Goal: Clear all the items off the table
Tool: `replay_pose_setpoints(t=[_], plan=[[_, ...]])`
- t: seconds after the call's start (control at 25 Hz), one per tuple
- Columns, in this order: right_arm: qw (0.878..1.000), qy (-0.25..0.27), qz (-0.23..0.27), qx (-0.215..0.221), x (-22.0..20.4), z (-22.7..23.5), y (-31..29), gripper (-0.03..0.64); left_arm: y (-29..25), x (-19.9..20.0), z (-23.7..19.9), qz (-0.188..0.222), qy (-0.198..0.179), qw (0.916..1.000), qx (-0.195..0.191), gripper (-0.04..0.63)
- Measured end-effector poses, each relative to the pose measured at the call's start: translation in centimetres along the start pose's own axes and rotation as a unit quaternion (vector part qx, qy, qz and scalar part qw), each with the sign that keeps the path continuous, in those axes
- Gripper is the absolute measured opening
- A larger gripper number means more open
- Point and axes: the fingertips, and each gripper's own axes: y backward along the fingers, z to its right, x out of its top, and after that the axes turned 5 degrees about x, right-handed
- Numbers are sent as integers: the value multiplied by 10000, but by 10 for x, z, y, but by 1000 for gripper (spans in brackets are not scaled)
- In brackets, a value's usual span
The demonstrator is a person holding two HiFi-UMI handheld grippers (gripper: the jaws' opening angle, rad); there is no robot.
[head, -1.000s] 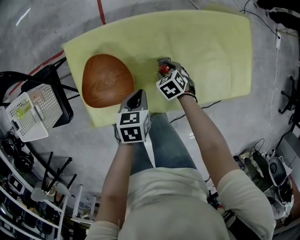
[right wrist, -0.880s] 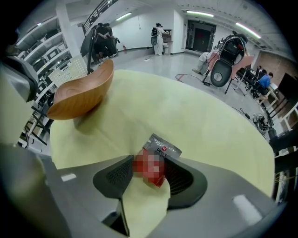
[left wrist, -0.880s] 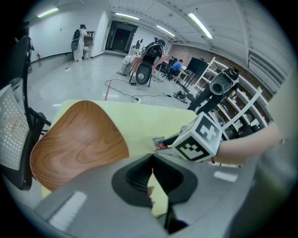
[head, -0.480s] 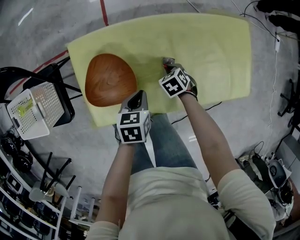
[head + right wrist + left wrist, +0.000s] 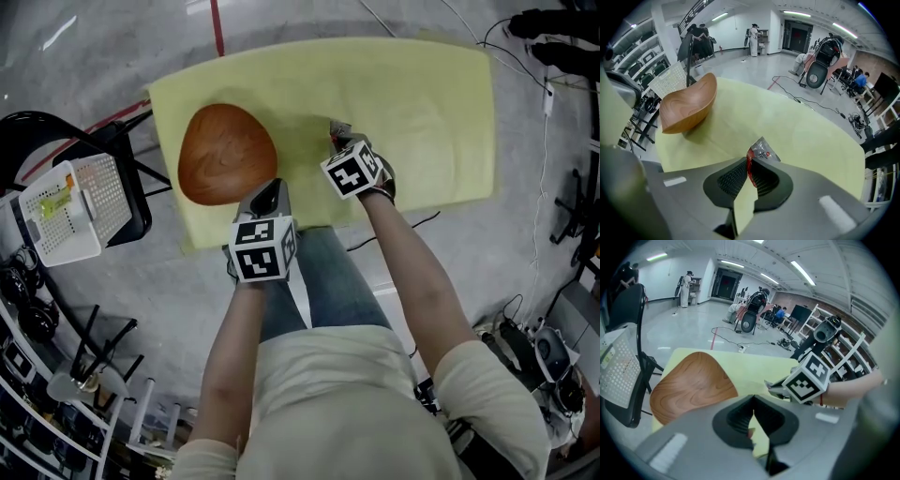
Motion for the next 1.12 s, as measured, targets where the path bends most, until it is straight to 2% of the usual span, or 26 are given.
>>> replay_pose_setpoints(t=[0.4,0.64,0.8,1.12], plan=[[9997,64,218,-76,6,-20,48,25,38,2,-8,178,152,9996,155,9],[9990,301,331,-77,18,-33,81,25,66,8,-29,338,479,9975,387,9],[9973,602,394,-154,30,-42,103,25,86,15,-42,476,601,9957,518,9],[9954,798,513,-129,48,-65,138,23,122,22,-55,696,792,9924,636,9]])
